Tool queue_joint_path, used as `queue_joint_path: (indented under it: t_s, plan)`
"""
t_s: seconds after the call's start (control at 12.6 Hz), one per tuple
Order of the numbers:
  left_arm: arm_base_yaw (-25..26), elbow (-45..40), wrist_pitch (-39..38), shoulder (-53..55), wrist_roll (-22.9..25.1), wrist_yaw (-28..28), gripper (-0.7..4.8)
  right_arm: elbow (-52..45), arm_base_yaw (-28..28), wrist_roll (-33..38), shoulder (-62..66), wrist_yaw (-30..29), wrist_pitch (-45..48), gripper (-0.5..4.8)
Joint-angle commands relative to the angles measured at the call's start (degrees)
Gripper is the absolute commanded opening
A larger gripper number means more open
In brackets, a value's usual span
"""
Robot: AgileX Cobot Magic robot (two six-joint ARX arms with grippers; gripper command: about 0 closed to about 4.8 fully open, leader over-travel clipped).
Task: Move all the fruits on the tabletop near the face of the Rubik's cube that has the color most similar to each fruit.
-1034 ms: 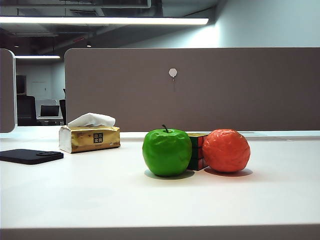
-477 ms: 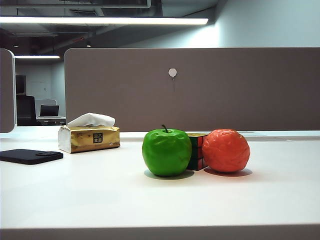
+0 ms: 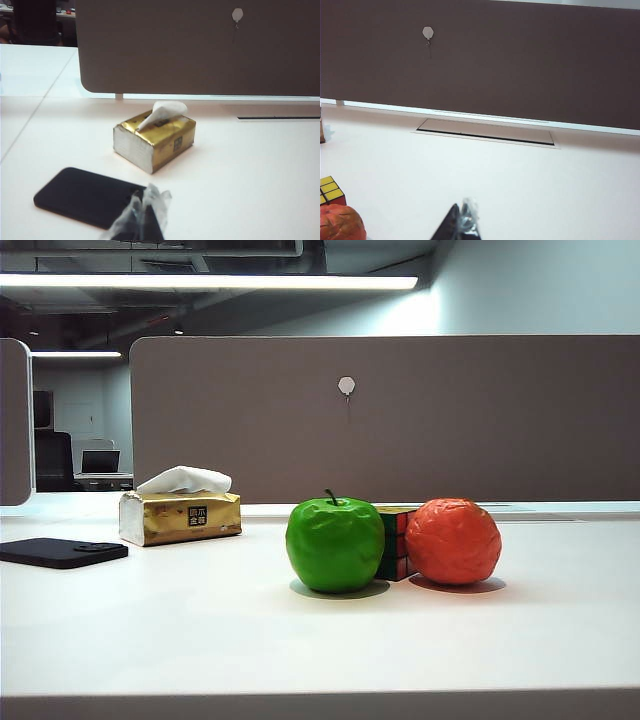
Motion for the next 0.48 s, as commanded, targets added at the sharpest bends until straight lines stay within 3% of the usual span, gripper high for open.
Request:
queue_joint_path:
  t_s: [0.08, 0.16, 0.24, 0.48]
  plan:
    - [-0.5, 2.34, 0.5, -0.04, 0.42, -2.12, -0.05, -0.02, 0.11, 0.26, 0.02, -0.09, 0.81, -0.01]
    - [-0.46, 2.84, 0.42, -0.04, 0.63, -2.12, -0.05, -0.02, 0.11, 0.26, 0.02, -0.09, 0.81, -0.01]
    - [-0.44, 6.69, -11.06, -5.57, 3.45, -2.58, -0.05, -0.02, 0.13, 0.28, -0.04, -0.96, 0.87, -0.01]
    - [2.64, 5.9, -23.04, -18.88, 2.47, -4.46, -0.05, -0.02, 0.24, 0.7, -0.07, -2.23, 1.14, -0.01]
